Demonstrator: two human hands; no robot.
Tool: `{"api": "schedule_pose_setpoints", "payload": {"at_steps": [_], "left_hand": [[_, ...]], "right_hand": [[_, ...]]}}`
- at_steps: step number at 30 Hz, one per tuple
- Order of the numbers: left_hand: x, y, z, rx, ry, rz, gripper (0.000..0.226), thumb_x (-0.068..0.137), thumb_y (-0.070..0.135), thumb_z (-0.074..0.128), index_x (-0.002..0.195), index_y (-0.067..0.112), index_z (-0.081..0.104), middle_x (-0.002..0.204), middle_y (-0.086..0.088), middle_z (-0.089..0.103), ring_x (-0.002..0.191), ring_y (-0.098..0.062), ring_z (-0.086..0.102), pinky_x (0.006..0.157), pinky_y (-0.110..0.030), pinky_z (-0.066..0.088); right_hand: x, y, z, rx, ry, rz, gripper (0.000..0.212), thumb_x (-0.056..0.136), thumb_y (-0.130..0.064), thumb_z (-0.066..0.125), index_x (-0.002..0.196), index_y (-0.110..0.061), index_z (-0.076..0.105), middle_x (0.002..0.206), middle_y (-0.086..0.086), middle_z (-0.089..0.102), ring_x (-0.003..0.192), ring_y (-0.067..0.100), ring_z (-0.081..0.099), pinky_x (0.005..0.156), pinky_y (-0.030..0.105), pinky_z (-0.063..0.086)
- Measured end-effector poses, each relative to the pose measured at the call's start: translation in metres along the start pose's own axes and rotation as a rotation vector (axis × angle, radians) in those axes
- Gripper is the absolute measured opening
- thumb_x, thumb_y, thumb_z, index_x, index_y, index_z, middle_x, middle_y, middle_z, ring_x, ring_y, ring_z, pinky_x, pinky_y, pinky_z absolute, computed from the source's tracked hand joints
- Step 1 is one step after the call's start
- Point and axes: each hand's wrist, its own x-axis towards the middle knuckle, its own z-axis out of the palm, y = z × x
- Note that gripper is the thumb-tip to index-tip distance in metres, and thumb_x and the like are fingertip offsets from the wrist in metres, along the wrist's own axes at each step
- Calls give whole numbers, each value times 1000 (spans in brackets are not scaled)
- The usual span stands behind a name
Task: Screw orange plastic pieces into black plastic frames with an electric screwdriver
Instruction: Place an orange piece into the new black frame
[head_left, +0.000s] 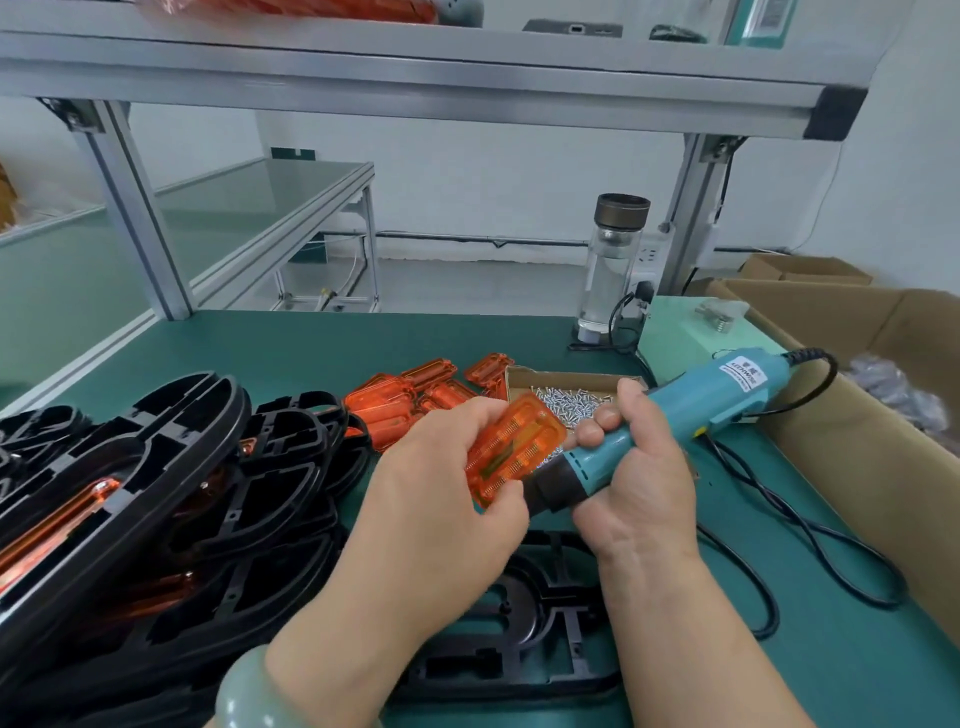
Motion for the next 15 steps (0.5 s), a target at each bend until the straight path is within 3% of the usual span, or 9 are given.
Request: {"api": "schedule_pose_setpoints", "payload": {"at_steps": [7, 11, 15], "left_hand": [[-3, 0, 8, 56, -26, 81, 58, 76, 21, 69, 131, 30, 53, 98, 19, 47, 94, 4, 48, 79, 1, 34], [0, 3, 8, 0, -14, 118, 61, 74, 26, 66, 132, 32, 48, 102, 18, 53, 96, 0, 56, 87, -19, 48], [-2, 6, 9, -29, 58, 158, 60, 72, 24, 64, 129, 34, 47, 101, 19, 54, 96, -3, 57, 84, -20, 47]], "right_hand": [[-7, 6, 5, -15, -118, 3, 18, 76, -23, 72, 80, -20, 55, 56, -6, 49, 46, 6, 48, 53, 25, 49], [-9, 6, 4, -75, -167, 12, 17, 74, -24, 71, 84, -19, 58, 65, -2, 49, 63, 17, 52, 71, 39, 50], [-11, 4, 4, -89, -206, 28, 17, 73, -21, 71, 87, -20, 61, 69, -4, 57, 67, 18, 59, 73, 40, 50]]}}
